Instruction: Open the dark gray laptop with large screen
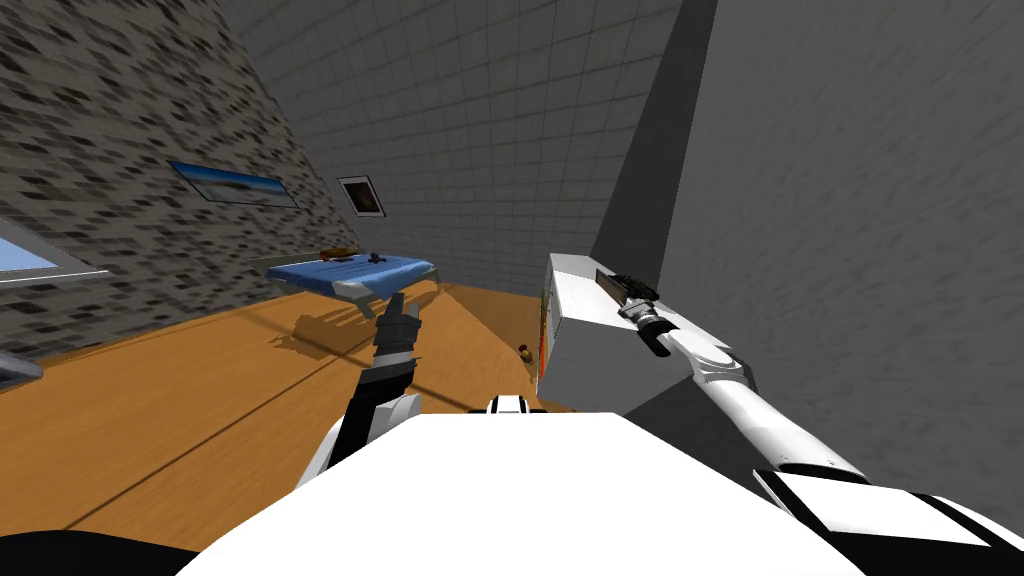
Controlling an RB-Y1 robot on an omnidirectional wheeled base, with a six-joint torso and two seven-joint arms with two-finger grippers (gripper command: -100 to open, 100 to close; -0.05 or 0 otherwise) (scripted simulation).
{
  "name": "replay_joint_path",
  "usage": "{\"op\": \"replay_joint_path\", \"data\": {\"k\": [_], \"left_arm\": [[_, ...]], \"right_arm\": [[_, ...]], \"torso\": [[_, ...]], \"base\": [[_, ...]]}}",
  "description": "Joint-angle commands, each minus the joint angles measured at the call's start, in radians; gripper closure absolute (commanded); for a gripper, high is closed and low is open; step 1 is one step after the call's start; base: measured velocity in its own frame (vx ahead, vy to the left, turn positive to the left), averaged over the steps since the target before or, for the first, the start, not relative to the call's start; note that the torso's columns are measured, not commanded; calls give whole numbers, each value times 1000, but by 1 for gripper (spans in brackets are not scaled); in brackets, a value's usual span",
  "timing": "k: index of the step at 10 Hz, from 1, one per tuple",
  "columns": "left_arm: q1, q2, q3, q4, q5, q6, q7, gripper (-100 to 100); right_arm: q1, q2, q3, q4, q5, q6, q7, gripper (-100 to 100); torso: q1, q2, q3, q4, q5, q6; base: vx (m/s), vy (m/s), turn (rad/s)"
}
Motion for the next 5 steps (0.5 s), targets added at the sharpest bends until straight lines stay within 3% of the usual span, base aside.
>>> {"op": "replay_joint_path", "data": {"k": [1, 4, 5], "left_arm": [[0, 0, 0, 0, 0, 0, 0, 0], [0, 0, 0, 0, 0, 0, 0, 0], [0, 0, 0, 0, 0, 0, 0, 0]], "right_arm": [[-11, 4, 23, 16, 54, 44, 52, 100], [-24, 3, 45, 32, 112, 97, 105, 100], [-20, -12, 37, 20, 94, 101, 91, 100]], "torso": [[0, 1, 1, -1, -1, -1], [3, -1, 0, -3, -4, -5], [3, -1, 0, -4, -4, -5]], "base": [[-83, 10, 151], [-81, 19, 162], [-38, 9, 30]]}}
